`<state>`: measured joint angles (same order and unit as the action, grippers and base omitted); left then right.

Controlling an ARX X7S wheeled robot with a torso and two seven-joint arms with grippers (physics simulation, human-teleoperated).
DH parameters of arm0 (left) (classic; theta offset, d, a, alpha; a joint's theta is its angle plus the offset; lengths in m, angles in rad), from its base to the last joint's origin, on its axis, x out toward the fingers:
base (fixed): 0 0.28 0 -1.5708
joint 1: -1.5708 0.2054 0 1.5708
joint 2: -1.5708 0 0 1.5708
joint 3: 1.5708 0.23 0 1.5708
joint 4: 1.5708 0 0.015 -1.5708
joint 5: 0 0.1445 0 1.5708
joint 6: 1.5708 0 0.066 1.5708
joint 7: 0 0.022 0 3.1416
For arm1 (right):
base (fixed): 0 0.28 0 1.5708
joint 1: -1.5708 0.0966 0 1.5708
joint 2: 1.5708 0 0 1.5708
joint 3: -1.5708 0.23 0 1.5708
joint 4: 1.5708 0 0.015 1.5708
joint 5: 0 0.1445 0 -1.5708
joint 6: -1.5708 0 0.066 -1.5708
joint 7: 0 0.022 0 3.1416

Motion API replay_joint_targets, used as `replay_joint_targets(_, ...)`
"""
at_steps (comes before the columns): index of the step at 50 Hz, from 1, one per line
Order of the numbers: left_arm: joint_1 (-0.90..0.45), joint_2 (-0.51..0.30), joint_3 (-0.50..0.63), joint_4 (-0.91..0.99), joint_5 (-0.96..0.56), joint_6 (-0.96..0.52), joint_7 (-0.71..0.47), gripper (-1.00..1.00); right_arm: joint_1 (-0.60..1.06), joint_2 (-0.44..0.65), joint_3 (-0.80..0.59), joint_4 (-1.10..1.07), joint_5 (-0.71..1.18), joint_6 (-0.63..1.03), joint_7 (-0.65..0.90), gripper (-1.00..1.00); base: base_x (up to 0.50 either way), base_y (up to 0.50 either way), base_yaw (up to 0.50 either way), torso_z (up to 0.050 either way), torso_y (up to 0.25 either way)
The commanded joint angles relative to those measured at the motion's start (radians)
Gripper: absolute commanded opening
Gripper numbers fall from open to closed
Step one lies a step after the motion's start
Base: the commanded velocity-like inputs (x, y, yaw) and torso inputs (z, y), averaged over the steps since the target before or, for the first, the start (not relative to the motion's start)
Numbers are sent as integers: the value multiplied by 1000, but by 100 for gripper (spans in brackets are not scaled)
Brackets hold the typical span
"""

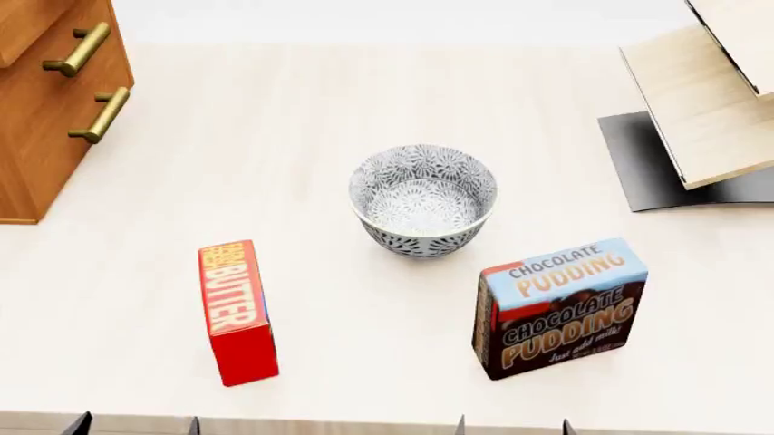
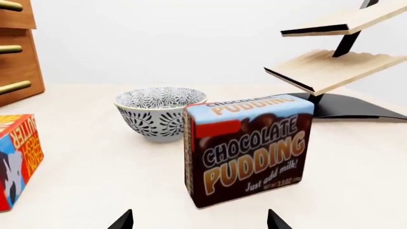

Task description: Close the top drawer of the cabinet and put the bowl on top of it.

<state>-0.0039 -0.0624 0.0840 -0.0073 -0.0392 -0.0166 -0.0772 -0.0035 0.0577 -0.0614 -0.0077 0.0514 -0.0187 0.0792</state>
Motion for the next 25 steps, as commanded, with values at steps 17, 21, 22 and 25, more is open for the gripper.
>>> replay_joint_targets(17,7,-10,12,12,52,9,-35,100,-7,8,-15,-5,13,6,0,100,0,0,0,0,0)
replay_joint_targets(21,7,-15,19,13,46,11,-39,100,-6,13,-22,-2,16,4,7,100,0,0,0,0,0)
replay_joint_targets(22,6,-16,21,12,45,-1,-39,100,-7,14,-24,-8,17,9,9,100,0,0,0,0,0)
replay_joint_targets(25,5,-20,31,12,53,-11,-46,100,-6,18,-28,-5,20,5,14,100,0,0,0,0,0)
